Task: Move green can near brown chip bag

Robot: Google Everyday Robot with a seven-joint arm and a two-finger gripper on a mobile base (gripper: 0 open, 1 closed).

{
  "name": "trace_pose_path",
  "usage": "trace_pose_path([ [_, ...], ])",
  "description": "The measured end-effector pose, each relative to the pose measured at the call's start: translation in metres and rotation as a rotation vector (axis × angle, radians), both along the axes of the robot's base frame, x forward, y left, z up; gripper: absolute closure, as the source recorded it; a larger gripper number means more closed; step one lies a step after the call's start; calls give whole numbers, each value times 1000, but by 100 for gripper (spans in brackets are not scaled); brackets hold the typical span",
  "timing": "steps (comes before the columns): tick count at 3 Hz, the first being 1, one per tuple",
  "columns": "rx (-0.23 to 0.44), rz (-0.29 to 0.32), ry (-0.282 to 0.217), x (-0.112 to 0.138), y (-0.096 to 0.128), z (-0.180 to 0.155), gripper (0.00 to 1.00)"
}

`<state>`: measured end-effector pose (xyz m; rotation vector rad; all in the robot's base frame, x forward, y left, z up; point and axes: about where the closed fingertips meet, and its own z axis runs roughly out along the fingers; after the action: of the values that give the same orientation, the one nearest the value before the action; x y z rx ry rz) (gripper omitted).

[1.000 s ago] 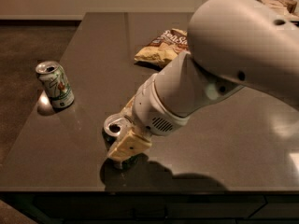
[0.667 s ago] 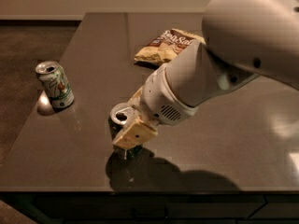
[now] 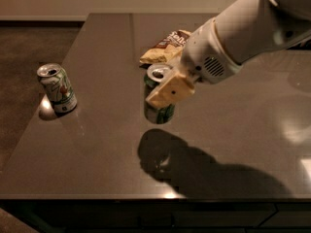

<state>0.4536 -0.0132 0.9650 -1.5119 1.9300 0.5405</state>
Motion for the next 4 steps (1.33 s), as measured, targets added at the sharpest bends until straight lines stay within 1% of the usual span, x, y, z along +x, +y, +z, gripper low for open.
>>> trace_pose_path([
  [1, -15, -71, -27, 31, -17, 15, 100],
  [2, -35, -161, -44, 68, -31, 14, 100],
  [3, -57, -235, -47, 104, -39, 5, 100],
  [4, -70, -293, -35, 132, -48, -8, 100],
])
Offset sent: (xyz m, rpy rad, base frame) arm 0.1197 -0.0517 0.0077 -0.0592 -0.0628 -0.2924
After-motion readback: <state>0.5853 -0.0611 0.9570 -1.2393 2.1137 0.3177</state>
